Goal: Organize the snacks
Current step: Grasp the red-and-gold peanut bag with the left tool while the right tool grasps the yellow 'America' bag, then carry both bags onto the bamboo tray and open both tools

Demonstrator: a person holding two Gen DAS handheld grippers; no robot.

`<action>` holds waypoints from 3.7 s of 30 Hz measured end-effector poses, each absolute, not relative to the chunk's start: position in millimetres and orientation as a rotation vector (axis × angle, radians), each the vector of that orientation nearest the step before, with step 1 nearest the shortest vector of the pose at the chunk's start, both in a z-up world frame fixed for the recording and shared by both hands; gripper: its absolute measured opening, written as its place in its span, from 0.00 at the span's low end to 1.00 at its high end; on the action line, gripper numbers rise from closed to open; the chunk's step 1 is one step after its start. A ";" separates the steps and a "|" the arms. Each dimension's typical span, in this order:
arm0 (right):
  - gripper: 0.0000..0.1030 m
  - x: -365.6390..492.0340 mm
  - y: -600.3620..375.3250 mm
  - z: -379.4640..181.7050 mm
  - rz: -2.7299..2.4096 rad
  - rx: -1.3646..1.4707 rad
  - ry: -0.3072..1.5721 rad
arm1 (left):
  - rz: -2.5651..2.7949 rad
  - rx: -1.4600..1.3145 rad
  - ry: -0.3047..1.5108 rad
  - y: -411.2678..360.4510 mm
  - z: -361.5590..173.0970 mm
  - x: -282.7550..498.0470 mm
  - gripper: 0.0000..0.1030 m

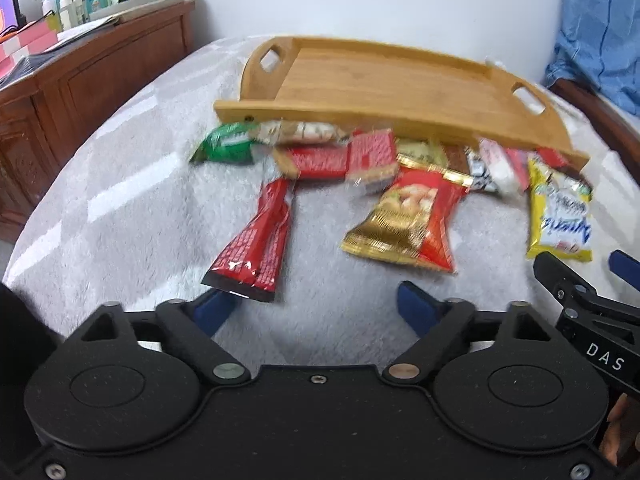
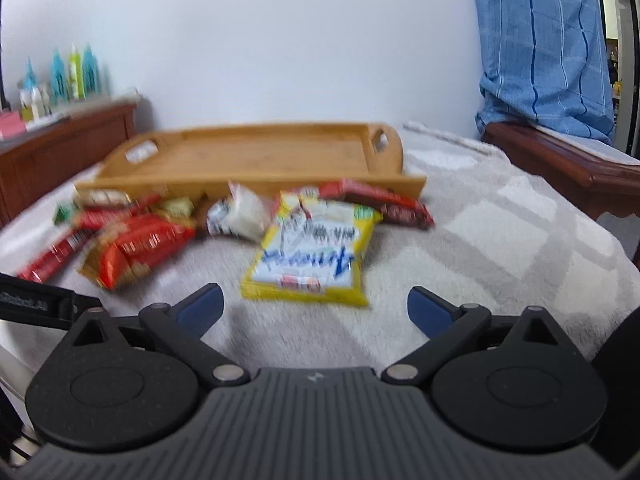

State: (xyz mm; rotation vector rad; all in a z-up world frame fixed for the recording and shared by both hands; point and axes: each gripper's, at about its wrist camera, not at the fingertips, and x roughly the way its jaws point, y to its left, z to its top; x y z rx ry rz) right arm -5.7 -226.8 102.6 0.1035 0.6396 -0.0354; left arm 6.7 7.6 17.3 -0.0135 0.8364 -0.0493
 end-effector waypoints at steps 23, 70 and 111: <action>0.64 27.9 -234.2 97.8 0.026 0.134 0.671 | -0.232 -0.156 0.744 1.2 55.7 -4.9 0.58; 0.62 20.1 -250.7 152.1 0.019 0.183 0.577 | -0.240 -0.117 0.699 -14.9 79.3 24.1 0.43; 0.62 228.4 -281.2 116.4 0.177 0.194 0.824 | -0.155 -0.092 0.743 -47.6 66.3 216.0 0.44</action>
